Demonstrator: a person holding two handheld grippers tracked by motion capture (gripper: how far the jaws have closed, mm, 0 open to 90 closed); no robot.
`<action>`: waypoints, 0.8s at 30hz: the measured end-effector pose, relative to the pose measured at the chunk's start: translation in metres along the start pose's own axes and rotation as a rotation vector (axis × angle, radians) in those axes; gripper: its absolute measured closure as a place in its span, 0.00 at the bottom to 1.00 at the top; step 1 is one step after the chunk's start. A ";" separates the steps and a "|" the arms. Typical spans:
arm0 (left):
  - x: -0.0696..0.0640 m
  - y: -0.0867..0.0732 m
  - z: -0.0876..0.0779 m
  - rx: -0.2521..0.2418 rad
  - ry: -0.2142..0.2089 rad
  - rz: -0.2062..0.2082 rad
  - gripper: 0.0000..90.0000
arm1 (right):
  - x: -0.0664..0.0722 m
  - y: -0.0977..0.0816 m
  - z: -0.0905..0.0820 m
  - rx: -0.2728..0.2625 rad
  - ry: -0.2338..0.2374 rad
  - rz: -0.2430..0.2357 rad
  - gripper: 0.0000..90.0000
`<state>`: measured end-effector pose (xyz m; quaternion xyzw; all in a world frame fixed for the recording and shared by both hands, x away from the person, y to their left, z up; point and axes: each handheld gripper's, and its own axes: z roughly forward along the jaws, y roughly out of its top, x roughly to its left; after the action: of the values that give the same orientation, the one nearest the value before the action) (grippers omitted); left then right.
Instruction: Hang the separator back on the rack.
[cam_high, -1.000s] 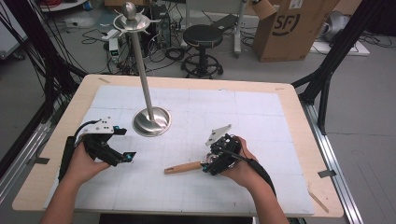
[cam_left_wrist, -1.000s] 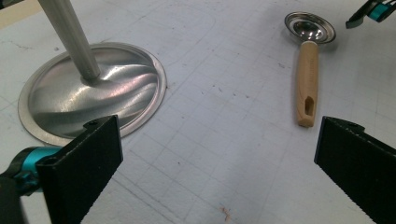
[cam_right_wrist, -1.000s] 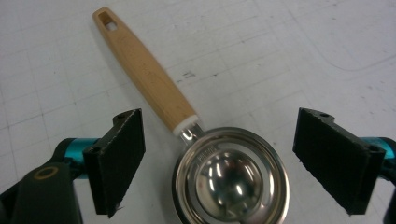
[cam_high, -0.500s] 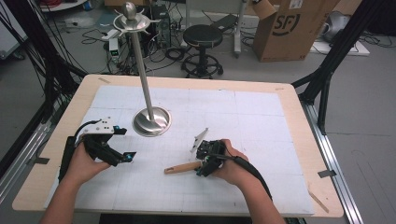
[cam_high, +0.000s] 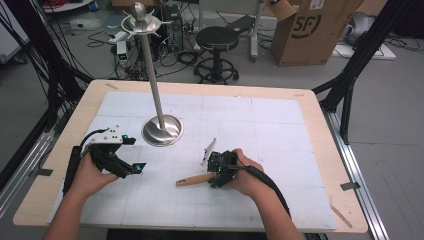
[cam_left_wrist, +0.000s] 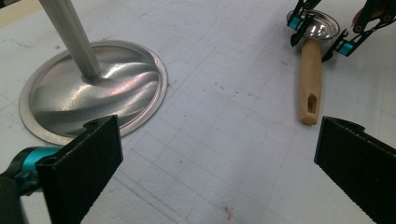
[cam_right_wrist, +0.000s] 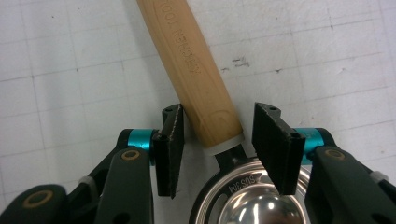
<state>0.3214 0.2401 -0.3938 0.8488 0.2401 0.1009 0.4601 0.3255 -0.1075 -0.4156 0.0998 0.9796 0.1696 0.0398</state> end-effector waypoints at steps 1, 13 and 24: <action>0.000 0.000 0.000 0.000 0.000 0.000 0.02 | 0.000 0.000 0.000 0.000 0.000 0.000 0.59; 0.000 0.000 0.000 0.000 -0.001 -0.002 0.02 | 0.002 0.006 0.000 0.047 0.019 -0.015 0.70; 0.000 0.000 -0.001 -0.005 -0.002 0.001 0.02 | 0.006 0.011 0.000 0.084 0.006 -0.021 0.75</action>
<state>0.3207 0.2406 -0.3930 0.8479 0.2390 0.1006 0.4625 0.3215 -0.0958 -0.4117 0.0906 0.9870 0.1281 0.0345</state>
